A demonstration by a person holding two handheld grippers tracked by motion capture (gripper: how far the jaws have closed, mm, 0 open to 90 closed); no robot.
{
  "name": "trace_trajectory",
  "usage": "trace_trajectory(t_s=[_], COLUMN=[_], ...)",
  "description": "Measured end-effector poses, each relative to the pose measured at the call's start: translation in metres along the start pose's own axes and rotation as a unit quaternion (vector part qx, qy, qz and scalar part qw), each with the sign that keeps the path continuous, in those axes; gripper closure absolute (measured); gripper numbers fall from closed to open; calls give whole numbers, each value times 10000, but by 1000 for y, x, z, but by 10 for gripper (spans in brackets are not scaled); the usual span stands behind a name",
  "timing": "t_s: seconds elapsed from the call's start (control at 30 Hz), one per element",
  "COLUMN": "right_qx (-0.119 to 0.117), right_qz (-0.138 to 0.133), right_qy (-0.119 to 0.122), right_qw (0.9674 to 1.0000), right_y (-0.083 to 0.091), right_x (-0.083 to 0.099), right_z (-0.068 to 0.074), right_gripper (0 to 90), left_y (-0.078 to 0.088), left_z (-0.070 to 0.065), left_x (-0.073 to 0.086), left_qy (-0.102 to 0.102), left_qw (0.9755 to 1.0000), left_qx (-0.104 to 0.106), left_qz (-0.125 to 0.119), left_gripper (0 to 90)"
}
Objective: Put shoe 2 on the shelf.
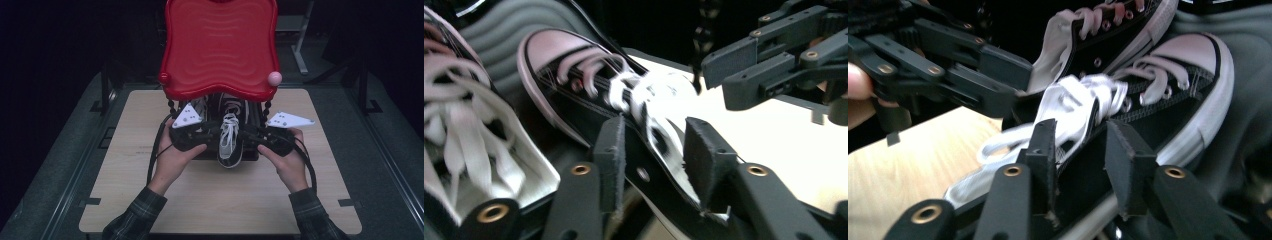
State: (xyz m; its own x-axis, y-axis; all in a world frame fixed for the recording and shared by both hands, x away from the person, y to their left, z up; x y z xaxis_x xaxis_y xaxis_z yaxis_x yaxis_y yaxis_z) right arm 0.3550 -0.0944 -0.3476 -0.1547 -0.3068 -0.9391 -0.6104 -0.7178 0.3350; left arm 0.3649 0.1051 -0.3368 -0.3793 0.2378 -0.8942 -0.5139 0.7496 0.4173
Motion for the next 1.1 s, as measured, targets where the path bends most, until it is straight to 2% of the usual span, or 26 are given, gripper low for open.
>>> trace_trajectory(t_s=[0.13,0.17,0.2,0.27,0.37,0.4,0.43,0.53,0.73,0.83,0.9,0.97,1.1], right_qx=[-46,-66,-62,-99,-149,-149,-185,-291,-321,-325,-274,-279,-287], right_qz=[210,266,343,480,684,684,789,957,1067,1071,1061,1092,1119], right_qy=[45,48,43,69,34,34,58,150,277,325,342,344,320], right_qw=[9998,9996,9994,9988,9975,9975,9967,9949,9934,9932,9934,9930,9928], right_y=[11,13,15,15,14,14,11,3,-8,-11,-12,-14,-13], right_x=[14,20,26,39,57,57,67,78,85,85,84,83,81], right_z=[9,11,13,18,23,23,27,34,40,42,42,43,42], right_gripper=[589,577,563,545,521,521,507,500,504,517,531,537,542], left_y=[8,12,12,14,9,9,3,-8,-22,-28,-30,-29,-27], left_z=[-3,-4,-4,-3,-2,-2,-2,-4,-7,-8,-9,-10,-11], left_x=[11,21,21,39,59,59,72,86,91,91,91,91,88], left_qy=[64,56,56,17,72,72,54,2,-86,-222,-308,-385,-412], left_qw=[9999,9997,9997,9991,9983,9983,9972,9952,9949,9943,9939,9935,9939], left_qx=[105,103,103,114,135,135,187,250,304,318,337,381,384], left_qz=[94,219,219,397,571,571,720,943,955,992,1001,1002,943], left_gripper=[534,521,510,497,482,474,469,456,450,450,456,506,528])
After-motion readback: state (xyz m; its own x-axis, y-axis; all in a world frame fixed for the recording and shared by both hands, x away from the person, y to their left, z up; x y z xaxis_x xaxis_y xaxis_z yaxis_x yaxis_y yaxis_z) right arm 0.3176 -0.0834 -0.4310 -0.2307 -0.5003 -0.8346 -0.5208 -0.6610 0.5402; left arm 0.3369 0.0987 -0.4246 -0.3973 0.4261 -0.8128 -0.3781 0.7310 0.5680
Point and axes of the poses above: each handheld gripper's, and its own axes: y roughly backward along the jaws, x roughly out of its underside, z roughly to its left, the point moved 5 cm from there along -y, roughly forward along the jaws, and after that the axes turned 12 degrees about y, right-handed, at the moved point
